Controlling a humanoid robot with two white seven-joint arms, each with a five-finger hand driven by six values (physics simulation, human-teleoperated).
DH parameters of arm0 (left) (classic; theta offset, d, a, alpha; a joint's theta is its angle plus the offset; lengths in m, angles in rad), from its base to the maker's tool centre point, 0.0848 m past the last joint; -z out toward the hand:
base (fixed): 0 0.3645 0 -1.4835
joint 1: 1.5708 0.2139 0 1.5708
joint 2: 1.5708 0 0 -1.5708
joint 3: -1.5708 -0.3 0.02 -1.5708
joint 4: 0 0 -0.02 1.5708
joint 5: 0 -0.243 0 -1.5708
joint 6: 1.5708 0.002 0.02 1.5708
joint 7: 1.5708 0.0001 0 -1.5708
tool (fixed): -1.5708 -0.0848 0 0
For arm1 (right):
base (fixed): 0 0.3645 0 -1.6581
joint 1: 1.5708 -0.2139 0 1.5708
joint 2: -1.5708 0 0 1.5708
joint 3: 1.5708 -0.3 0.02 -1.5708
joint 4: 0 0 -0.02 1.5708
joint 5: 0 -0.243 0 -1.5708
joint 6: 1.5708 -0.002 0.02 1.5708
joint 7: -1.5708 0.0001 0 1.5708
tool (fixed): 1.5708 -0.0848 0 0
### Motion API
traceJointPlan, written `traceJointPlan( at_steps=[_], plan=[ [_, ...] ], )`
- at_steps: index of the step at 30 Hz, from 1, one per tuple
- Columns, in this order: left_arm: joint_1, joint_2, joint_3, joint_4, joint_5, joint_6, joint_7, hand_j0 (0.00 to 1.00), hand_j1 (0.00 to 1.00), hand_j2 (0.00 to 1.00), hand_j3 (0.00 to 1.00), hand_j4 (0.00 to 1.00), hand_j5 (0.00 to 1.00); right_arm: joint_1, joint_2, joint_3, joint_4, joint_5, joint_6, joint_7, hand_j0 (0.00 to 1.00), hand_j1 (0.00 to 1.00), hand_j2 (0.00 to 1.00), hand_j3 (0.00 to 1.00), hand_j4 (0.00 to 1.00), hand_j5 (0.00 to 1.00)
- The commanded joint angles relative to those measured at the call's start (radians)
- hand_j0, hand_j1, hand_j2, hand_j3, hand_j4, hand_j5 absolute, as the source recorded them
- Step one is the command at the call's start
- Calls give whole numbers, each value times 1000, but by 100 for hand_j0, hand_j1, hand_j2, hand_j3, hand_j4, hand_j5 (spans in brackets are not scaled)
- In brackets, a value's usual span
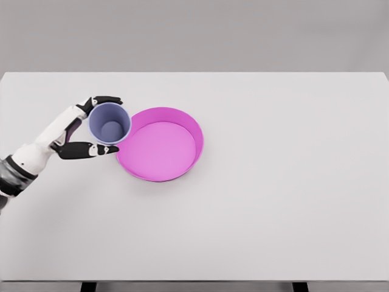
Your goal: Flip the cup with left arm and place it on the plate
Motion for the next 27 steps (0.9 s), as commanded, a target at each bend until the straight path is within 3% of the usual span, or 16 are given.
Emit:
traceJointPlan(
  at_steps=[1, 7, 27],
  plan=[
    [0, -14, -5, 0, 6, 3, 0, 80, 80, 80, 80, 80, 80, 0, 0, 0, -1, 0, 0, 0, 100, 100, 100, 100, 100, 100],
    [-29, -39, -46, 3, 4, 5, 0, 80, 80, 80, 80, 80, 80, 0, 0, 0, -1, 0, 0, 0, 100, 100, 100, 100, 100, 100],
    [-46, -132, -69, 16, 4, 8, 0, 80, 80, 80, 80, 80, 80, 0, 0, 0, -1, 0, 0, 0, 100, 100, 100, 100, 100, 100]
  ],
)
